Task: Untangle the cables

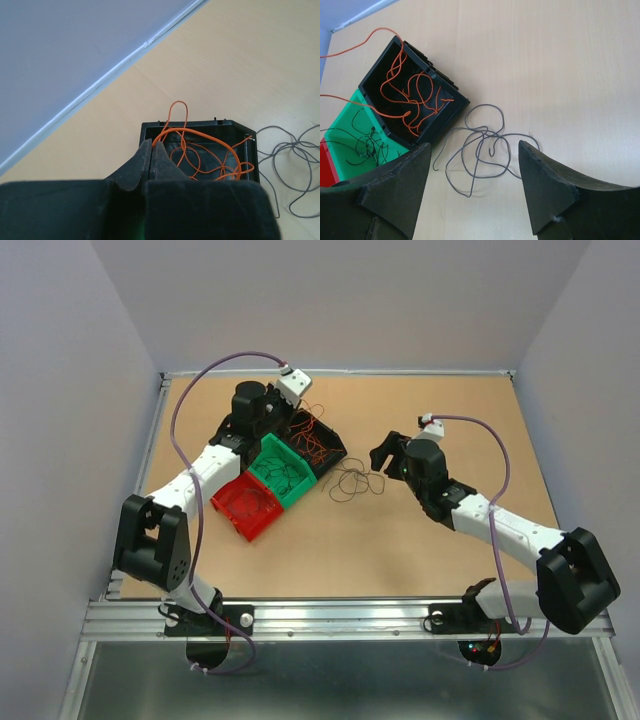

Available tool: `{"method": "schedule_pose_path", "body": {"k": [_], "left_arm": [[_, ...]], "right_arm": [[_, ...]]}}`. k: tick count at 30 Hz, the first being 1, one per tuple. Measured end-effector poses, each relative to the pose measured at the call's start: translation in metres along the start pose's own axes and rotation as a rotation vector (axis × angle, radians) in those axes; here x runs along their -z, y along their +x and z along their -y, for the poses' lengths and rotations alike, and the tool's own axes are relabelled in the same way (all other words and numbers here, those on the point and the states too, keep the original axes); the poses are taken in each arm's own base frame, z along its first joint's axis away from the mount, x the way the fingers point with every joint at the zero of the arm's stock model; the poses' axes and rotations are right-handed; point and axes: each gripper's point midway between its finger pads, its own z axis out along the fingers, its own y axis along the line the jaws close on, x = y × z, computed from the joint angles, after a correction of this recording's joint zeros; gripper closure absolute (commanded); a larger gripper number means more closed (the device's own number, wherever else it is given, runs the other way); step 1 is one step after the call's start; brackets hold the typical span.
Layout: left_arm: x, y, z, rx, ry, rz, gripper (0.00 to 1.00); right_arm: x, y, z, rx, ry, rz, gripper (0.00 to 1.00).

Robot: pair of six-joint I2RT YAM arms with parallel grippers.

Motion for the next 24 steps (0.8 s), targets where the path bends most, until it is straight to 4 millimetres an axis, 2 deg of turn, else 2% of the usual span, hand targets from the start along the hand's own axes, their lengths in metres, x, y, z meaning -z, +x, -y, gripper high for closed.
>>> {"method": "schedule_pose_path", "body": {"k": [4, 8, 14, 17, 20, 22, 24], "left_arm": [[-0.015, 0.018, -0.003, 0.009, -0.011, -0.056, 1.0], [-0.017, 0.037, -0.003, 0.01, -0.019, -0.117, 1.0], [-0.018, 0.044, -0.007, -0.005, -0.035, -0.16, 1.0], [-0.036, 0.053, -0.011, -0.003, -0.033, -0.21, 1.0], [-0.07, 0.078, -0.012, 0.008, -0.008, -0.31, 1.0], [-0.093, 0.103, -0.007, 0.014, 0.017, -0.387, 1.0], [-0.109, 0.141, 0.005, 0.021, 0.047, -0.486, 1.0]], "right_arm": [[0.001, -0.002, -0.001, -0.002, -0.004, 0.005, 0.24], [0.004, -0.007, -0.003, -0.008, -0.013, 0.017, 0.24], [0.007, -0.01, -0.006, -0.011, -0.022, 0.025, 0.24], [0.007, -0.01, -0.006, -0.011, -0.023, 0.024, 0.24], [0.007, -0.01, -0.006, -0.011, -0.026, 0.022, 0.24], [0.007, -0.01, -0.006, -0.012, -0.028, 0.021, 0.24], [0.007, -0.009, -0.007, -0.011, -0.029, 0.019, 0.24]]}}
